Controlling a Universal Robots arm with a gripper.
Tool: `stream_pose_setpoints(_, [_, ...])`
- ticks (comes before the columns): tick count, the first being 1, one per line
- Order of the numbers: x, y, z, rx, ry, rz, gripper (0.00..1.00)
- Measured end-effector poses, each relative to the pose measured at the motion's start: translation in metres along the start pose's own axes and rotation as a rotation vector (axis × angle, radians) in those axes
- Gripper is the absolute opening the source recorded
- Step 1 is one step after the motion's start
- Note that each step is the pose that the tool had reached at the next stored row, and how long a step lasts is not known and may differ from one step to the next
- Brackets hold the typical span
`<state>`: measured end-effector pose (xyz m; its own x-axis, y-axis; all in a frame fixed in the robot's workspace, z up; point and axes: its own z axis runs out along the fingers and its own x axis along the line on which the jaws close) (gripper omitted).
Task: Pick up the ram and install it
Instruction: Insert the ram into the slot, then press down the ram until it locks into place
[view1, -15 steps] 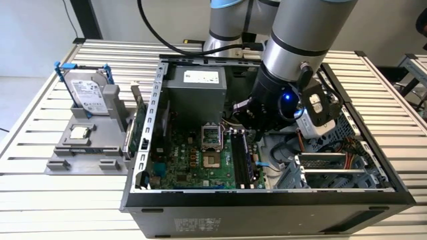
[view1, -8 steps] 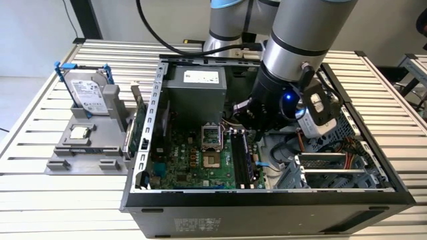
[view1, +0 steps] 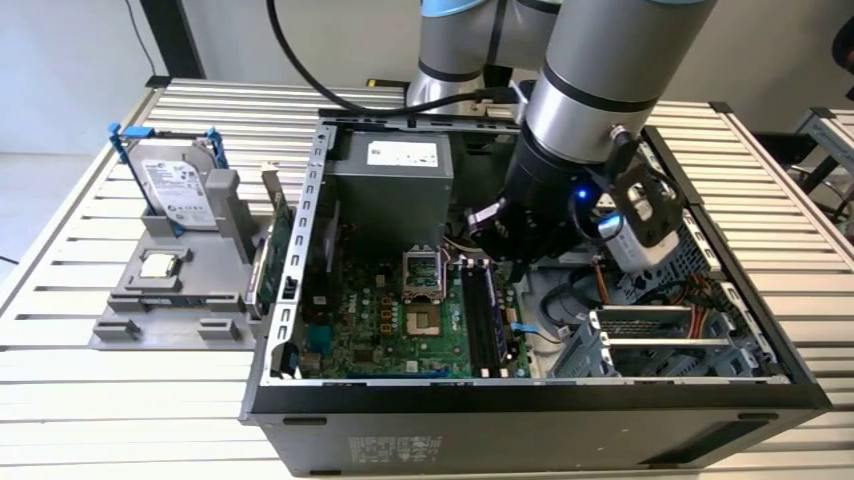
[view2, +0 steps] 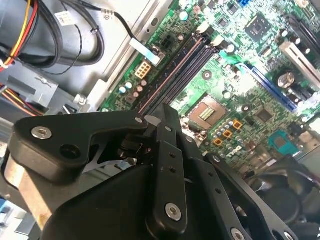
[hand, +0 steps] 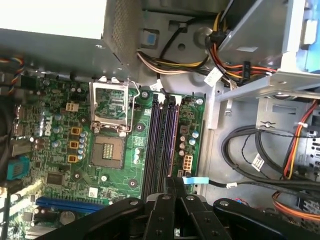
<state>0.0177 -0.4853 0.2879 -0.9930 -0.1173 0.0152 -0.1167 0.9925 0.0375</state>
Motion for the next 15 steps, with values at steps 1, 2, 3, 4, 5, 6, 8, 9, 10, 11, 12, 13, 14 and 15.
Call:
stream_pose_setpoints(1, [-0.0001, -0.0001, 0.0000, -0.0007, 0.0003, -0.011, 0.00])
stream_pose_setpoints(2, [-0.0001, -0.0001, 0.0000, -0.0015, 0.0006, -0.022, 0.00])
stream_pose_setpoints(3, [-0.0002, -0.0001, 0.0000, -0.0024, 0.0010, -0.035, 0.00])
stream_pose_setpoints(4, [-0.0002, -0.0001, 0.0000, -0.0035, 0.0013, -0.048, 0.00])
stream_pose_setpoints(5, [-0.0003, -0.0001, 0.0000, -0.0046, 0.0015, -0.059, 0.00])
stream_pose_setpoints(6, [-0.0004, -0.0001, 0.0000, -0.0057, 0.0018, -0.071, 0.00])
stream_pose_setpoints(8, [-0.0005, -0.0001, -0.0001, -0.0079, 0.0024, -0.095, 0.00])
stream_pose_setpoints(9, [-0.0006, -0.0001, -0.0001, -0.0088, 0.0028, -0.107, 0.00])
stream_pose_setpoints(10, [-0.0006, -0.0001, -0.0001, -0.0096, 0.0031, -0.120, 0.00])
stream_pose_setpoints(11, [-0.0007, -0.0001, -0.0001, -0.0104, 0.0035, -0.131, 0.00])
stream_pose_setpoints(12, [-0.0007, -0.0001, -0.0001, -0.0112, 0.0038, -0.143, 0.00])
stream_pose_setpoints(13, [-0.0008, -0.0001, -0.0001, -0.0121, 0.0041, -0.157, 0.00])
stream_pose_setpoints(14, [-0.0008, -0.0001, -0.0001, -0.0130, 0.0045, -0.168, 0.00])
stream_pose_setpoints(15, [-0.0008, -0.0001, -0.0001, -0.0134, 0.0046, -0.180, 0.00])
